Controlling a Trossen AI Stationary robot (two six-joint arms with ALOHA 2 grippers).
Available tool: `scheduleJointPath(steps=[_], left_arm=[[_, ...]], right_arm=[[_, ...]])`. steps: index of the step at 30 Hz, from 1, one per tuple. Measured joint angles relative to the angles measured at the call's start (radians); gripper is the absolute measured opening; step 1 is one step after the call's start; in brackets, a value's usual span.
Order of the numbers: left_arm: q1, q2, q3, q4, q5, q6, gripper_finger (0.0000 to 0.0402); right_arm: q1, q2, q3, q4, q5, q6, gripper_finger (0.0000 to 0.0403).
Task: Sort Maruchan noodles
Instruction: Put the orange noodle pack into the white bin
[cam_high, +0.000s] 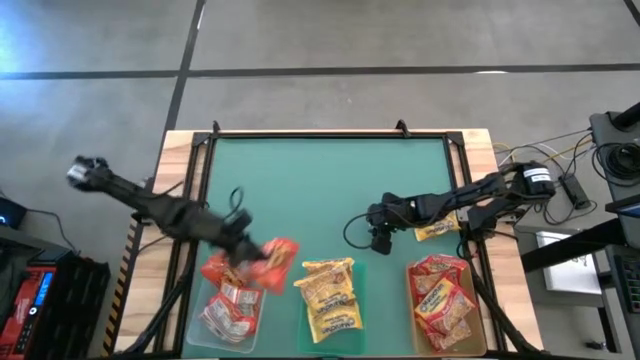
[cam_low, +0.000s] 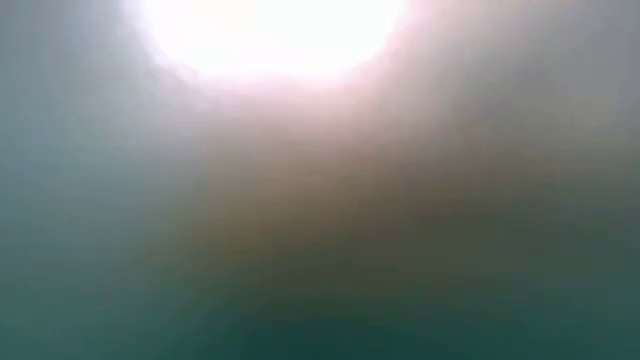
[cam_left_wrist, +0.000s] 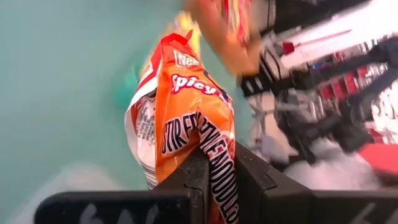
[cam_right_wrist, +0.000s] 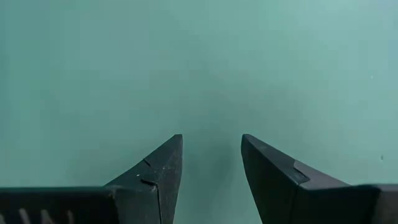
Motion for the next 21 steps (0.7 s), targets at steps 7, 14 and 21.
scheduleJointPath(steps=[7, 14, 21], left_arm=[[-0.518, -0.056, 0.083, -0.315, -0.396, -0.346, 0.0025], [-0.779, 0.06, 0.11, -0.417, -0.489, -0.705, 0.0026], [-0.789, 0.162, 0.111, -0.393, -0.381, -0.796, 0.0028]], right_arm=[[0.0, 0.003, 0.0, 0.016, 0.0, 0.019, 0.0155], [0.0, 0.002, 0.0, 0.017, 0.0, 0.02, 0.0155], [0.0, 0.001, 0.0, 0.017, -0.001, 0.058, 0.0155]])
